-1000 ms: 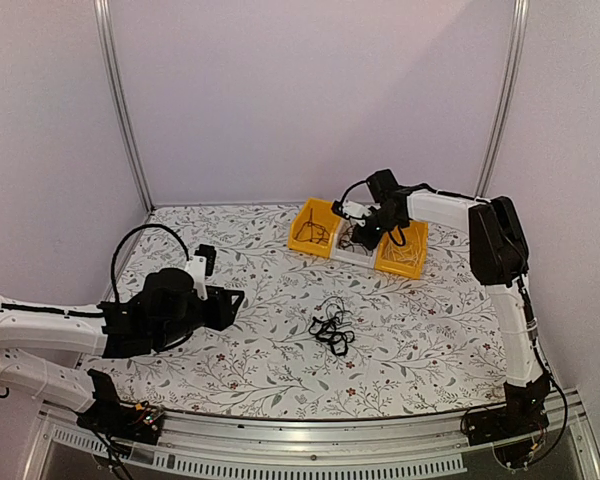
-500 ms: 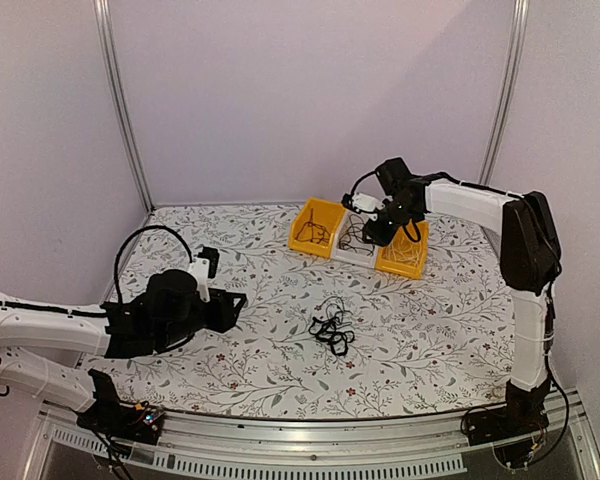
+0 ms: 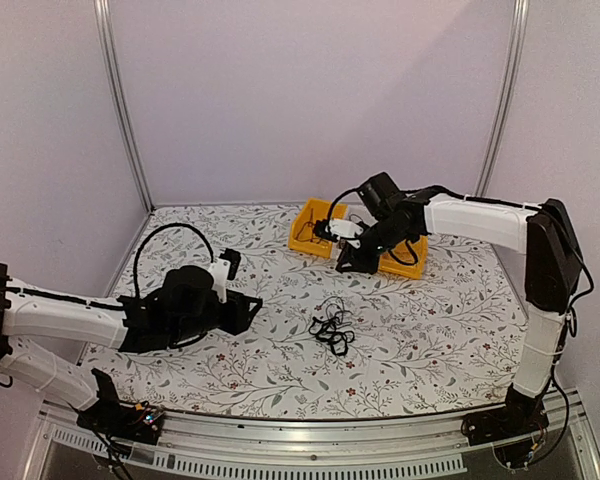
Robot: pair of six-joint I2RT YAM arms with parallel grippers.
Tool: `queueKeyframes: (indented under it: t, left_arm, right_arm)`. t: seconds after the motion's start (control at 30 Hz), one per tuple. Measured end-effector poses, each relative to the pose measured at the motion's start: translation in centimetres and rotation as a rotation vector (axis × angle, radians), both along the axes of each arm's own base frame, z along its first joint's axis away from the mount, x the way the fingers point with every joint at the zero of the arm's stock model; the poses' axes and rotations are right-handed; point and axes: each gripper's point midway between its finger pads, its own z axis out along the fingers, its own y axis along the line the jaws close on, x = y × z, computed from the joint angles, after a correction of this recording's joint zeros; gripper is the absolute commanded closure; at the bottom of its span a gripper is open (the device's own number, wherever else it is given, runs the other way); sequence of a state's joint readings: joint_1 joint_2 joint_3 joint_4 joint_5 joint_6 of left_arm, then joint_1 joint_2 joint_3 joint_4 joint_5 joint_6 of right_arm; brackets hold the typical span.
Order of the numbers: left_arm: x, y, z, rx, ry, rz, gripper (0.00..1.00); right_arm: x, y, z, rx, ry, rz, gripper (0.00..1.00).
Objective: Untangle the cables
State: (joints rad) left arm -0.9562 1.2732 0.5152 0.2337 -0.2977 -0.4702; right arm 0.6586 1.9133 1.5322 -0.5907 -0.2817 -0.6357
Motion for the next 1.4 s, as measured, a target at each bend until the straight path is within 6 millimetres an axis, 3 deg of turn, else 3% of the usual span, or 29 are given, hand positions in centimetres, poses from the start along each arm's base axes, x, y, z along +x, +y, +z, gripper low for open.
queueKeyframes:
  t: [0.17, 0.3, 0.8, 0.97, 1.03, 1.1, 1.4]
  left_arm:
    - [0.0, -0.4, 0.5, -0.007, -0.006, -0.011, 0.47]
    - [-0.2, -0.2, 0.8, -0.012, -0.007, -0.010, 0.47]
    - [-0.8, 1.6, 1.1, -0.058, 0.003, 0.046, 0.47]
    - [-0.9, 1.8, 0.7, -0.062, 0.014, 0.057, 0.47]
    - [-0.9, 1.8, 0.8, -0.066, 0.015, 0.059, 0.47]
    - [-0.9, 1.8, 0.8, -0.067, 0.015, 0.060, 0.47]
    - [-0.9, 1.9, 0.8, -0.065, 0.011, 0.061, 0.47]
  right_arm:
    - [-2.3, 1.9, -3.9, -0.026, 0.110, 0.065, 0.74]
    - [-2.3, 2.4, -6.5, -0.057, 0.159, 0.062, 0.67]
    - [-3.7, 4.3, -9.9, -0.092, 0.195, 0.152, 0.62]
    - [-3.6, 4.7, -11.1, -0.097, 0.194, 0.159, 0.69]
    - [-3.1, 5.0, -11.1, -0.092, 0.175, 0.151, 0.80]
    - [-2.6, 5.2, -11.1, -0.090, 0.160, 0.139, 0.98]
    - [-1.6, 5.5, -10.4, -0.096, 0.127, 0.093, 1.00]
